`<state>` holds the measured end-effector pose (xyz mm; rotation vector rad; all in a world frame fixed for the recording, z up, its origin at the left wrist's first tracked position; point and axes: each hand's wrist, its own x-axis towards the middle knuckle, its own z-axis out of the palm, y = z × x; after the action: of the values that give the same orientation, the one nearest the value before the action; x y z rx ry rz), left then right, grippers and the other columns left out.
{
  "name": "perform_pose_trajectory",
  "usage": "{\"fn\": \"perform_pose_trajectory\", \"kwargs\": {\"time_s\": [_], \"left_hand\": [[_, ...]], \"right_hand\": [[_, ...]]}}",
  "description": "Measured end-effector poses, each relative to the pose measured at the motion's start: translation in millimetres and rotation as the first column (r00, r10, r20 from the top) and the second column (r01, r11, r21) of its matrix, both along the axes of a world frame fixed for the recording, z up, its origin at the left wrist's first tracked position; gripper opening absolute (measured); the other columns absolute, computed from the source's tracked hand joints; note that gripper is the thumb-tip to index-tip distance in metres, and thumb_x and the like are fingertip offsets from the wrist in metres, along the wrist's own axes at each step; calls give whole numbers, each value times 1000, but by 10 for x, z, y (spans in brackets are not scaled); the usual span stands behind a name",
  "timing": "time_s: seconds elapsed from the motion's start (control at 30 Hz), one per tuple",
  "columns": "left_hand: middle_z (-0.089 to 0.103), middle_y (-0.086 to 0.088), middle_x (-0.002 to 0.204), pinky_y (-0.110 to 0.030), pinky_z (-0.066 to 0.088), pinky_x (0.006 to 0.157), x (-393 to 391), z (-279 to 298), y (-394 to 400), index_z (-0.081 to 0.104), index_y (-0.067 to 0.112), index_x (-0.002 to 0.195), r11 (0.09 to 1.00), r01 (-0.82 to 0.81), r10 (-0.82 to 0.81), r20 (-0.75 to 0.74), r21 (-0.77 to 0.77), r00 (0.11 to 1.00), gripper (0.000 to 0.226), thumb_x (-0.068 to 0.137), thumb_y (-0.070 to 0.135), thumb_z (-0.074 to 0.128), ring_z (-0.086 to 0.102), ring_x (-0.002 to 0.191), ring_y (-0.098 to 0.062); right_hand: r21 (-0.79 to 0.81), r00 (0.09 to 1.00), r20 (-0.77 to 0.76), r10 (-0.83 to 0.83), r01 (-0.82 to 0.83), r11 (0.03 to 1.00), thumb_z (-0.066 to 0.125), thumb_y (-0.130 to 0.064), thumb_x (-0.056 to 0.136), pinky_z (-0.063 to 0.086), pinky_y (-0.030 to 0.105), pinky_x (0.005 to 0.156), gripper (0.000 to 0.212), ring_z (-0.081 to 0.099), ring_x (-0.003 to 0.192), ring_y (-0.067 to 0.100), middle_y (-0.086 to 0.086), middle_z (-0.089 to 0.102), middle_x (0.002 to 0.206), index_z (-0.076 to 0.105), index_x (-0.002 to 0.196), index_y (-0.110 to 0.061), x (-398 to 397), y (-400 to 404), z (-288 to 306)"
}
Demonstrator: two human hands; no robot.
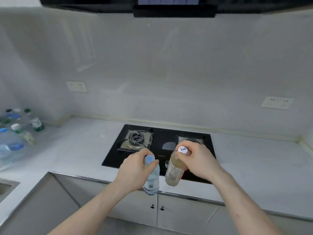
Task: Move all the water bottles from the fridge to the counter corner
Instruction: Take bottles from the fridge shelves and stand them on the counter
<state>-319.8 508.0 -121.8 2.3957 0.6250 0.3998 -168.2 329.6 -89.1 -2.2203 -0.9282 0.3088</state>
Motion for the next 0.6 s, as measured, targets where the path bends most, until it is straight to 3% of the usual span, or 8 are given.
{"fn": "perform_pose_trajectory", "kwargs": {"time_s": [0.23, 0.5, 0.6], "left_hand": [[63, 13, 74, -28, 53, 63, -584, -56, 778, 57, 40, 98, 972, -233, 233, 1, 8, 972, 21, 93, 60, 59, 61, 68, -8], [59, 4, 67, -31, 48, 63, -878, -66, 1451, 58, 36, 97, 901, -433, 434, -37, 30, 900, 21, 95, 57, 58, 57, 66, -11], [62, 3, 71, -30, 49, 63, -900, -45, 1732, 58, 35, 97, 860, -509, 510, -39, 31, 859, 20, 95, 55, 59, 58, 67, -11]], "right_hand": [[-22, 973, 6, 231, -231, 973, 64, -40, 97, 48, 18, 54, 4, 71, 70, 4, -16, 71, 83, 66, 93, -42, -226, 1086, 89], [-7, 896, -33, 442, -443, 897, 64, -43, 95, 58, 29, 61, 4, 72, 67, 5, -16, 72, 85, 66, 93, -40, -237, 2185, 25], [-7, 856, -32, 515, -516, 857, 65, -40, 94, 55, 27, 61, 6, 72, 64, 7, -15, 72, 82, 67, 90, -37, -180, 2643, 48]]}}
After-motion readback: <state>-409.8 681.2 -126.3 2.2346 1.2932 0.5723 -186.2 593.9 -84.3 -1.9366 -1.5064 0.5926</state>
